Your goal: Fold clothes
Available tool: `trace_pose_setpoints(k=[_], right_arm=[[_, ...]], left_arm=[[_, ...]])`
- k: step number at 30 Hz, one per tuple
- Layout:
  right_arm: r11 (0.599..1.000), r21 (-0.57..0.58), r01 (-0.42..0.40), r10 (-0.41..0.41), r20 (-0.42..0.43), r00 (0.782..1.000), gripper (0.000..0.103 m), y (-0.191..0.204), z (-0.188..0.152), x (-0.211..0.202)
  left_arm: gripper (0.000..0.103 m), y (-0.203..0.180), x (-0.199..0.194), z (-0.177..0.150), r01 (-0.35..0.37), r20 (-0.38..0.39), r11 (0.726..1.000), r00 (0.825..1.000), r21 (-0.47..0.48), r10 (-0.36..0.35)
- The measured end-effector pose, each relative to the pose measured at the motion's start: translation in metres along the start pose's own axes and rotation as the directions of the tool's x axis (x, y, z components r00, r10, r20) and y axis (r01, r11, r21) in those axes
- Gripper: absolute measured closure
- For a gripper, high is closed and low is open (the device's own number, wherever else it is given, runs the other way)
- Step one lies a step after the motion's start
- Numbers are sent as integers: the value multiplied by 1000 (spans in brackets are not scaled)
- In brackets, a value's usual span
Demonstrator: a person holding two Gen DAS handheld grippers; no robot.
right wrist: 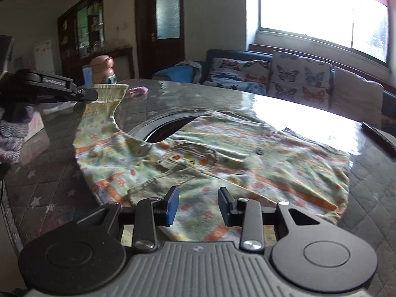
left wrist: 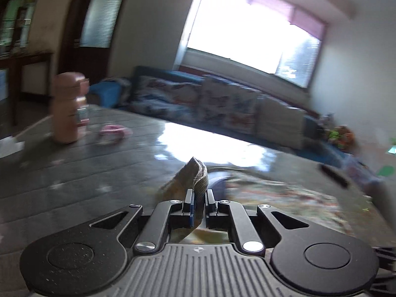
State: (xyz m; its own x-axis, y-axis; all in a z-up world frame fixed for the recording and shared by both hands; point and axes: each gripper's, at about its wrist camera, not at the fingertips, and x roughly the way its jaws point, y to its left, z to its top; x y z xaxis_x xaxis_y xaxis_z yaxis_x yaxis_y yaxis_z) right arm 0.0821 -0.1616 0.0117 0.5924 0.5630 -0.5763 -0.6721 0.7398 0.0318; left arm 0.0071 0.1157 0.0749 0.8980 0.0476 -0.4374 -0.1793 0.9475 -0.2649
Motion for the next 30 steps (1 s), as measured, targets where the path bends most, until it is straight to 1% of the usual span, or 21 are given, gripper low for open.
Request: trace_pose_setpoints(k=[1,3,5,8,12,15,17,18,19,20,21,22,24,26,30], right_arm=[[1000,16,12,-12,6,1000,68,-5,-2,-3],[998,49,37,-38,17,999,68,-17,-6,-11],[995,81,59,-61,25,998,68,-28,-9,-18],[987,129,95,-99,30,995,68,-45,-15,-28],[972,191,137,-145,28,989,68,-65,-23,-39],[962,230,150,-159,23,987,68,-75,-27,-43],[957,251,147,-157,20,987,68,-79,-29,-43],[955,260,143,-154,19,988,68,-80,-29,-42],[954,267,137,-147,18,989,68,-80,-29,-41],[954,272,130,-139,17,990,68,-79,-29,-39],[954,276,119,-128,15,992,68,-78,-29,-37],[954,281,107,-115,11,993,68,-77,-29,-35],[954,288,83,-86,0,996,68,-73,-29,-29],[955,288,73,-73,-12,997,68,-70,-29,-23],[952,299,61,-51,-41,998,69,-66,-31,-8]], left_arm=[[94,-16,0,0,46,-1,999,999,19,-46],[94,-48,0,-2,134,-7,989,991,62,-134],[94,-76,3,-6,210,-23,973,978,99,-208],[94,-111,14,-17,297,-84,946,954,126,-288],[93,-144,32,-38,374,-176,911,922,177,-344],[91,-157,38,-56,419,-243,882,898,213,-368],[87,-160,37,-66,439,-270,865,887,245,-374],[82,-160,36,-70,446,-276,858,884,256,-377],[73,-158,34,-71,451,-278,853,882,263,-381],[69,-157,31,-72,457,-280,848,879,270,-385],[62,-155,29,-73,458,-278,844,880,279,-386],[61,-151,26,-72,452,-268,842,885,294,-381],[61,-142,20,-70,424,-240,846,902,324,-360],[61,-127,19,-66,378,-219,862,922,338,-319],[61,-90,21,-62,273,-202,906,955,323,-216]])
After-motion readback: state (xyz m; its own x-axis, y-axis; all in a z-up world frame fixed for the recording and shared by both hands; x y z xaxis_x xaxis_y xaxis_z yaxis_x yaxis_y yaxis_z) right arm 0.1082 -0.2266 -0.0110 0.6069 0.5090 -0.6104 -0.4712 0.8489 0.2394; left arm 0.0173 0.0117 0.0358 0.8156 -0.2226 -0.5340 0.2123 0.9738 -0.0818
